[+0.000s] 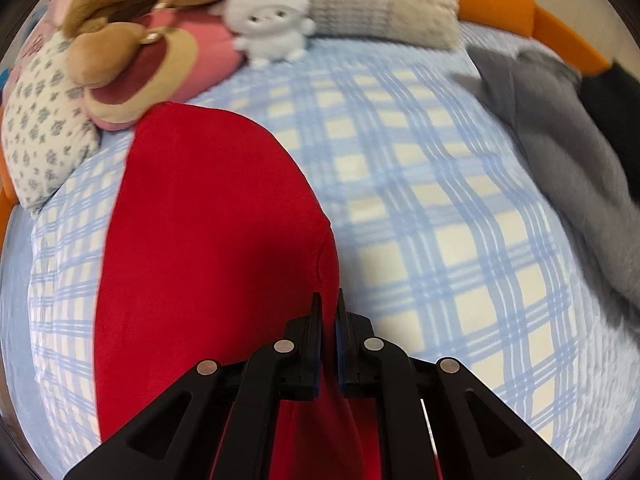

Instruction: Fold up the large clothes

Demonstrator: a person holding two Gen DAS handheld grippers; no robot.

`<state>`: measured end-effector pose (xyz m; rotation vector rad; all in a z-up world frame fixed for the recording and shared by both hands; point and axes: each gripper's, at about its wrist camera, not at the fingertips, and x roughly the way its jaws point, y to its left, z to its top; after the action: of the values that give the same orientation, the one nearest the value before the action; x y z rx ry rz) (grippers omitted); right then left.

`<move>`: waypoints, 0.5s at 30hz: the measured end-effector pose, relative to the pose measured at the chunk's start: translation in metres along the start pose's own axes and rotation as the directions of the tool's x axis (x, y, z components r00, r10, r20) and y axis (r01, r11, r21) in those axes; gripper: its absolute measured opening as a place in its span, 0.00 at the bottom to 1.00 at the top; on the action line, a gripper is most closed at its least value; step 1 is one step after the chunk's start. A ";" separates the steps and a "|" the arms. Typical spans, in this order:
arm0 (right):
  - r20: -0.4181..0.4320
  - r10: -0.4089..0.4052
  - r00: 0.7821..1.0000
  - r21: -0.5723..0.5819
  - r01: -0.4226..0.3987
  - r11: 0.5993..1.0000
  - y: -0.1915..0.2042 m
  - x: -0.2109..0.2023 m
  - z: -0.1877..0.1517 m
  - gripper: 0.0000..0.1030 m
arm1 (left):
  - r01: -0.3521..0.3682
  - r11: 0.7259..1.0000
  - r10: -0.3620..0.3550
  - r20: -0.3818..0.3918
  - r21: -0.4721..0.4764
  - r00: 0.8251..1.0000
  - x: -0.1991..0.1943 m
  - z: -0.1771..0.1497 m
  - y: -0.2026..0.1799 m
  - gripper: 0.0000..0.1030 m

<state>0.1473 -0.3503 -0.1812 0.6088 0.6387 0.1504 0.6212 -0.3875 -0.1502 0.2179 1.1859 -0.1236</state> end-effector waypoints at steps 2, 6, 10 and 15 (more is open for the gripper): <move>-0.030 -0.002 1.000 0.019 0.003 1.000 -0.009 0.006 -0.005 0.20 | 0.019 0.999 -0.019 -0.010 0.031 1.000 0.003 -0.002 -0.013 0.28; -0.043 -0.029 0.999 0.020 0.030 0.999 -0.016 0.009 -0.011 0.24 | 0.169 0.985 -0.170 0.045 0.013 0.984 -0.022 -0.002 -0.019 0.46; -0.031 -0.092 0.995 -0.018 0.092 0.996 -0.017 0.002 -0.008 0.39 | 0.227 0.967 -0.240 0.120 0.113 0.963 -0.077 -0.002 -0.029 0.57; -0.007 -0.144 0.990 -0.050 0.143 0.988 -0.023 -0.020 -0.004 0.50 | 0.213 0.948 -0.259 0.180 0.236 0.949 -0.143 -0.023 -0.021 0.64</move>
<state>0.1283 -0.3738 -0.1869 0.5126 0.6848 0.0349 0.5425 -0.4051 -0.0275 0.2441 0.9841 -0.4775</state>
